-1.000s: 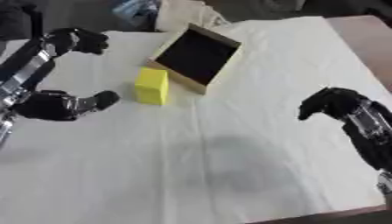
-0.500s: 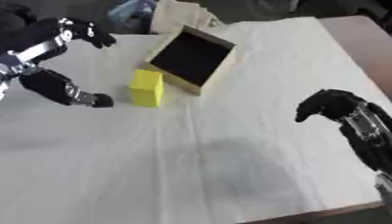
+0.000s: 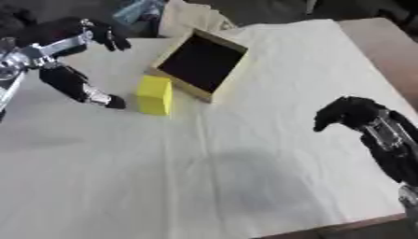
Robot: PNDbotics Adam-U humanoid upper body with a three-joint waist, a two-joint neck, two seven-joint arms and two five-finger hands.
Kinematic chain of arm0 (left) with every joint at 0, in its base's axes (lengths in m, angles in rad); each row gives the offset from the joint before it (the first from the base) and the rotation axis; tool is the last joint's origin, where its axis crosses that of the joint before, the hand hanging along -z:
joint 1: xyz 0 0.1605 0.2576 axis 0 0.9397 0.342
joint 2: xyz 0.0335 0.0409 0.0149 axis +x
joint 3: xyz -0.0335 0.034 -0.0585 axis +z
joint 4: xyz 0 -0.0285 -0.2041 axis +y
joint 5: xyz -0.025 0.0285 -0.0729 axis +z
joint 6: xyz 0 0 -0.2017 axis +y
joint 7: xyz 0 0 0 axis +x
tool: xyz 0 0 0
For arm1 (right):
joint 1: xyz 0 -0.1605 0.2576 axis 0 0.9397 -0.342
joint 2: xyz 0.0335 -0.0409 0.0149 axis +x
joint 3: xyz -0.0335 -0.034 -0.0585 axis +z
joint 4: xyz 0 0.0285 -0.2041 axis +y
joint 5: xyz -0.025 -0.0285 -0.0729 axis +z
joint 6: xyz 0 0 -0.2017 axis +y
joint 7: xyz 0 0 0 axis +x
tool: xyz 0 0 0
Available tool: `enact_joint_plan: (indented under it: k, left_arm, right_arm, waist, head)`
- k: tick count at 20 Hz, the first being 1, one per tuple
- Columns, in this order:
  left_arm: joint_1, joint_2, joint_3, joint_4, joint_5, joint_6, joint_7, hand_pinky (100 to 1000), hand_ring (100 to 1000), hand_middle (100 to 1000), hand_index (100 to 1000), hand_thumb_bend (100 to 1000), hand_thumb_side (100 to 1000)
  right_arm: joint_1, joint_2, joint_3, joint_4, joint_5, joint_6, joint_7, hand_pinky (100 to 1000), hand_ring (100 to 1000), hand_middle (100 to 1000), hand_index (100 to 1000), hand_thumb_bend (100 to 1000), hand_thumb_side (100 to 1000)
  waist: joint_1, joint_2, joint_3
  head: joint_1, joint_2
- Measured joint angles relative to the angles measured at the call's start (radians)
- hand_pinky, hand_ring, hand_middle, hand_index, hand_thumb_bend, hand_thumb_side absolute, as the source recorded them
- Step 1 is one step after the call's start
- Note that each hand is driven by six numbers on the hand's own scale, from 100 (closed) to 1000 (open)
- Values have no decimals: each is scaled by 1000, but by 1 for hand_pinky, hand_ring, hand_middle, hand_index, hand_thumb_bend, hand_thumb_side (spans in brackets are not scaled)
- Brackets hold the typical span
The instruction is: Pick up objects on the table and place them in the box.
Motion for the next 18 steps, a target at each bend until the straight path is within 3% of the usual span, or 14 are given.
enact_joint_plan:
  k: [5,18]
  left_arm:
    - [-7,-24,-1,58,-63,-37,19,803,719,684,838,731,500]
    - [-57,-143,3,256,-233,-62,59,791,686,665,824,719,441]
  right_arm:
    - [0,0,0,0,0,0,0,685,581,585,686,100,1000]
    - [0,0,6,0,0,6,7,685,581,585,686,100,1000]
  waist:
    - [0,0,0]
    - [3,0,-20]
  head:
    - [0,0]
    - [8,0]
